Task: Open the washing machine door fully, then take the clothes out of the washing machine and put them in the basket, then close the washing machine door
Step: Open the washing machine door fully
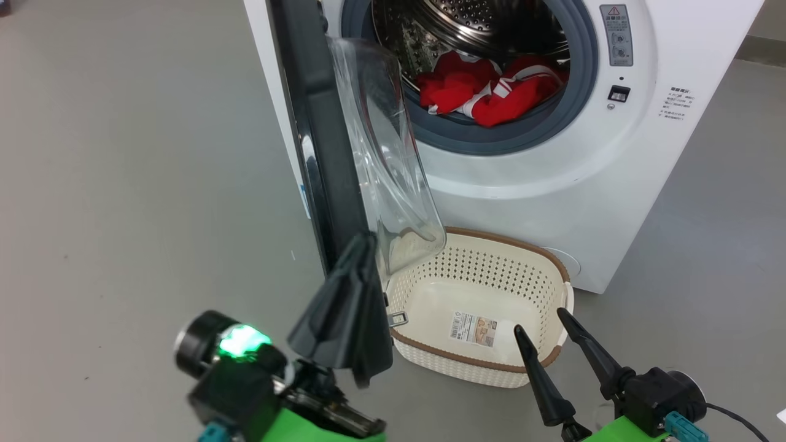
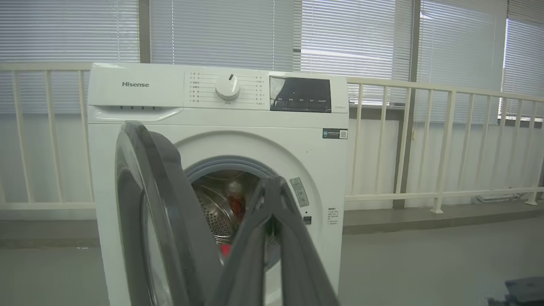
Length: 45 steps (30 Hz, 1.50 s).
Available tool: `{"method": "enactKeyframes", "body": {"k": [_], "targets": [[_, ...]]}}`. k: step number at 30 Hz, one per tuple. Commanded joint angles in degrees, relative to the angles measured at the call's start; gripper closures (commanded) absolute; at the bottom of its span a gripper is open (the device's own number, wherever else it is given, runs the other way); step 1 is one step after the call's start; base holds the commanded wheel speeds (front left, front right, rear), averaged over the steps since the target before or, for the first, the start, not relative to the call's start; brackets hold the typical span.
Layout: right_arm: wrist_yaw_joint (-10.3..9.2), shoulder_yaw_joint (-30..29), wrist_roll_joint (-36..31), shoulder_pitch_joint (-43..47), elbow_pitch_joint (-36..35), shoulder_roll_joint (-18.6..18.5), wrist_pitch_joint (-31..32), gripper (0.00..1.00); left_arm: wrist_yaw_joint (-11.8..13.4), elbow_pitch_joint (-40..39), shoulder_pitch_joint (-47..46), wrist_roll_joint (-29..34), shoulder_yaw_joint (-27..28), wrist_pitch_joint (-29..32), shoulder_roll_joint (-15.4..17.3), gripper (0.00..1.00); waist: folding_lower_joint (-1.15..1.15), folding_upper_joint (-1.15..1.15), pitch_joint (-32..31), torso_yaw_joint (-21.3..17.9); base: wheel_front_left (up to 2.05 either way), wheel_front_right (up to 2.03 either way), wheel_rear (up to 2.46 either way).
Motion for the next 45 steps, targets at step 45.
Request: {"method": "enactKeyframes", "body": {"k": [45], "targets": [[0.35, 3.04, 1.14, -1.96, -0.66, 0.06, -0.37, 0.0, 6.8, 22.42, -1.48, -2.85, 1.09, 1.46, 2.37, 1.0, 0.0, 0.0, 0.45, 4.32, 0.0, 0.0, 0.0]]}}
